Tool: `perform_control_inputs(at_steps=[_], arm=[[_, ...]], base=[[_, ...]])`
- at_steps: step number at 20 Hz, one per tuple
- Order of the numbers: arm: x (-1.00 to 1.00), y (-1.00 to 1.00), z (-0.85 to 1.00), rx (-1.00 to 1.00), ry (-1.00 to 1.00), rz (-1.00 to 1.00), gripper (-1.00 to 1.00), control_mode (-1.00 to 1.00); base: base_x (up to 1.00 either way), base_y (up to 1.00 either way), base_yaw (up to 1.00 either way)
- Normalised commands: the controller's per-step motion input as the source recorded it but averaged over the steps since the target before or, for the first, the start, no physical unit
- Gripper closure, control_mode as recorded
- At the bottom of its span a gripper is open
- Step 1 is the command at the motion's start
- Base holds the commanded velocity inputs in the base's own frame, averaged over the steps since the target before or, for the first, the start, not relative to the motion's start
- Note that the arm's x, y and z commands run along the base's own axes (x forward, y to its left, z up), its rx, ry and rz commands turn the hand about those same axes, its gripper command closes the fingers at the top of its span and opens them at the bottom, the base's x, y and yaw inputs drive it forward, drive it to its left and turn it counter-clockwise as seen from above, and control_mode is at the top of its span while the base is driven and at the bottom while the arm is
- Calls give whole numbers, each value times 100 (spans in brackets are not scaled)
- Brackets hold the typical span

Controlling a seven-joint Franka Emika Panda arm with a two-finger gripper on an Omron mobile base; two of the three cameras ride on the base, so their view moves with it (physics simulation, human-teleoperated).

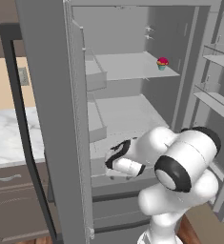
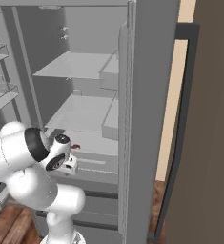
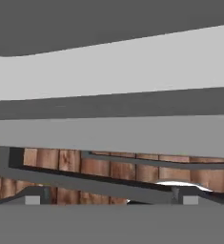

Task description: Place the mushrooms inside the fridge drawer. Close the drawer after placing the vegetables.

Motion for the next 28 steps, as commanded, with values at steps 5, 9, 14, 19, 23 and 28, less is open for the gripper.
perform_control_inputs(at_steps=[5,9,14,19,23,28], arm=[[49,-41,-53,11,-15,3,-100,-100],[30,-48,50,3,0,0,-100,-100],[24,-35,74,0,0,0,-100,-100],[-10,-19,96,0,6,-3,-100,-100],[-24,-12,100,0,16,-4,-100,-100],[-7,-29,100,0,16,-4,-100,-100]], base=[[0,0,0],[0,0,0],[0,0,0],[0,0,0],[0,0,0],[0,0,0]])
